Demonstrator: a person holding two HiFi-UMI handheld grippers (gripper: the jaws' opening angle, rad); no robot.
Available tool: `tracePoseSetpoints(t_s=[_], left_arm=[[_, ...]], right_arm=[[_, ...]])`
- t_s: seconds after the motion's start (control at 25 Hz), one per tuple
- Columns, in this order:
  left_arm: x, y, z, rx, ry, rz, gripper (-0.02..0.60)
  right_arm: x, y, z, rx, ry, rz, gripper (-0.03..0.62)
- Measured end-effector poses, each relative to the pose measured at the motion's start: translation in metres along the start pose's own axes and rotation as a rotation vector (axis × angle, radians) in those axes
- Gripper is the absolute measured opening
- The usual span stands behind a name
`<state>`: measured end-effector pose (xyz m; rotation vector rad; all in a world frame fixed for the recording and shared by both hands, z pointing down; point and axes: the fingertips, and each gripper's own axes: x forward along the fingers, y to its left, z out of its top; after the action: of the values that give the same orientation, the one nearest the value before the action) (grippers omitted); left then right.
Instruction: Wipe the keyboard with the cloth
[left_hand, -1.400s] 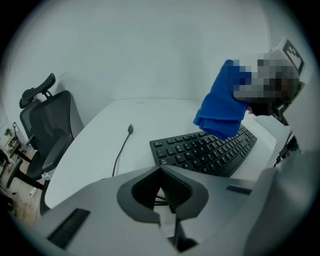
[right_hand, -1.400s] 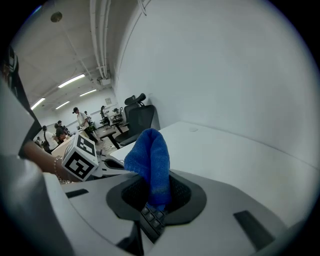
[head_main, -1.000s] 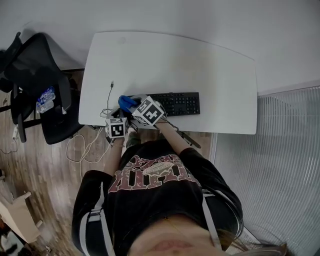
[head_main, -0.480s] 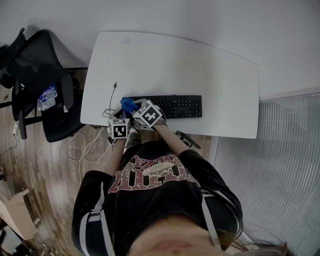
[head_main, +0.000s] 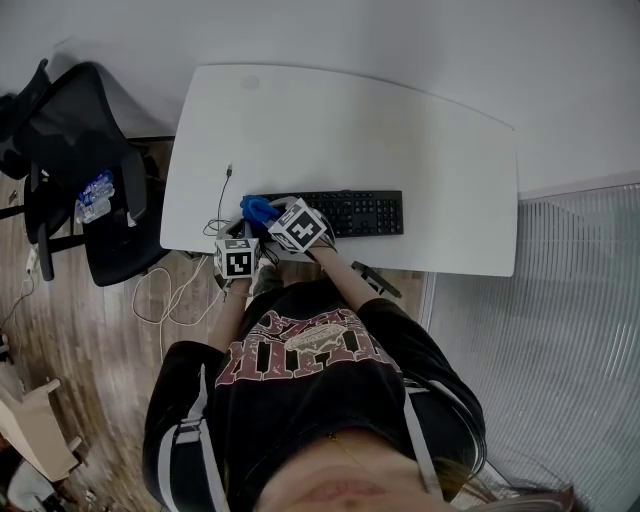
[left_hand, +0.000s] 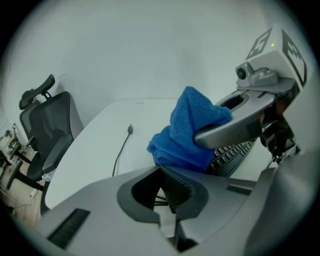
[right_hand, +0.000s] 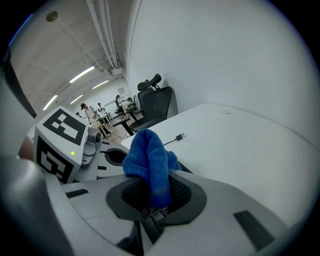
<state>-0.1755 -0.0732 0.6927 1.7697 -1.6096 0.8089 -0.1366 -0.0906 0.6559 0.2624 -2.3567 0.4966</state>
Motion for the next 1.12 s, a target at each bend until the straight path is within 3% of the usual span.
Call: tracePoseSetpoints(t_s=[0.24, 1.12], left_arm=[[-0.001, 0.000, 0.000, 0.005, 0.000, 0.000, 0.035], [-0.003, -0.004, 0.000, 0.040, 0.018, -0.011, 0.035]], right_arm=[[-0.005, -0.003, -0.004, -0.016, 0.015, -0.010, 0.064], [-0.033, -0.042, -0.033, 0.076, 0.017, -0.087, 0.064]])
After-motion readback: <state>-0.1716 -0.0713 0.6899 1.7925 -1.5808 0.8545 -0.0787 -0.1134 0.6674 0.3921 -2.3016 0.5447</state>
